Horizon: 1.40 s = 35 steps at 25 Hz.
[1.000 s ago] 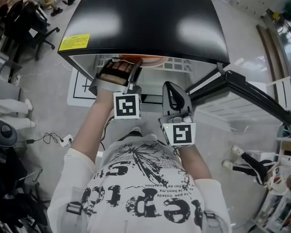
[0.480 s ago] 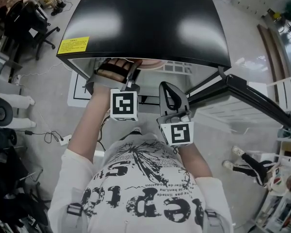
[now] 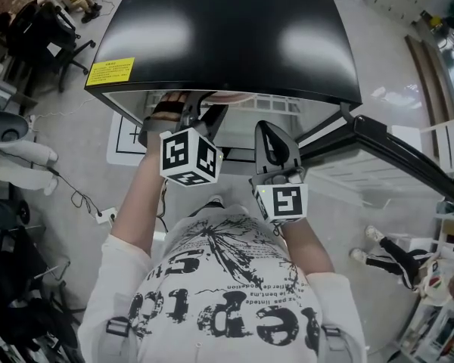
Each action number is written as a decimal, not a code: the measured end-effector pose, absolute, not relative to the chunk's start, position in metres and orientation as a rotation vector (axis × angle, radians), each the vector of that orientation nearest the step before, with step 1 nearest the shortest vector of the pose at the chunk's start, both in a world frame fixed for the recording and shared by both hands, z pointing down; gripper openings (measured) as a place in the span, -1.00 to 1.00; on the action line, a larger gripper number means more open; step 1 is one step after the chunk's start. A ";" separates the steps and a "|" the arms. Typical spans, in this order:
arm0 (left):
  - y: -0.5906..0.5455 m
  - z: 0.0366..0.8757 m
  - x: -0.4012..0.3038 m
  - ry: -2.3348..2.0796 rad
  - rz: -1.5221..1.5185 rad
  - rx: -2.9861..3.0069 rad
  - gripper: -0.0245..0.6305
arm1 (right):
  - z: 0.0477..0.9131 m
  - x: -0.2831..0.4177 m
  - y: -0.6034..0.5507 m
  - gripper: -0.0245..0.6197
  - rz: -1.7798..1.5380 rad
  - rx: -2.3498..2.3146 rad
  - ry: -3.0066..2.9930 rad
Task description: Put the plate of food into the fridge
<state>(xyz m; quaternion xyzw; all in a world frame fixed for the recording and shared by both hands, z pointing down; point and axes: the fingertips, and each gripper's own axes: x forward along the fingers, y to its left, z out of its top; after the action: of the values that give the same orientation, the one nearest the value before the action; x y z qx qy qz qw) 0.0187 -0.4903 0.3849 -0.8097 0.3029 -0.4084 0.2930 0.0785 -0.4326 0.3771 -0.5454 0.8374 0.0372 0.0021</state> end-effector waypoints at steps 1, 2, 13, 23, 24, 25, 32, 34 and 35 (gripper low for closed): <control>-0.493 0.382 0.018 0.855 -1.041 -2.227 -0.52 | 0.378 0.078 -0.433 -0.92 0.120 -1.709 2.632; -0.495 0.381 0.017 0.891 -1.008 -2.281 -0.51 | 0.378 0.077 -0.433 -0.92 0.126 -1.706 2.638; -0.490 0.362 0.015 0.950 -0.690 -2.788 -0.39 | 0.383 0.082 -0.439 -0.92 0.117 -1.739 2.649; -0.483 0.332 -0.007 1.261 -0.254 -2.803 -0.39 | 0.371 0.073 -0.448 -0.92 0.136 -1.724 2.632; -0.482 0.333 -0.010 1.301 -0.228 -2.806 -0.39 | 0.369 0.073 -0.449 -0.92 0.142 -1.726 2.627; -0.481 0.334 -0.013 1.343 -0.199 -2.804 -0.39 | 0.368 0.072 -0.449 -0.92 0.143 -1.729 2.621; -0.463 0.332 -0.032 1.519 -0.017 -2.706 -0.84 | 0.361 0.066 -0.448 -0.92 0.140 -1.732 2.603; -0.459 0.332 -0.035 1.519 0.029 -2.713 -0.90 | 0.361 0.062 -0.447 -0.92 0.140 -1.725 2.607; -0.456 0.332 -0.037 1.507 0.066 -2.734 -0.90 | 0.361 0.059 -0.447 -0.92 0.135 -1.718 2.613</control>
<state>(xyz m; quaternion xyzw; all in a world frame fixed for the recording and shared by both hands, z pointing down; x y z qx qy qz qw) -0.0366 -0.4565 0.3317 -0.8756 0.4825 0.0210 0.0095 0.0594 -0.4465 0.3612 -0.5488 0.8349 0.0430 0.0058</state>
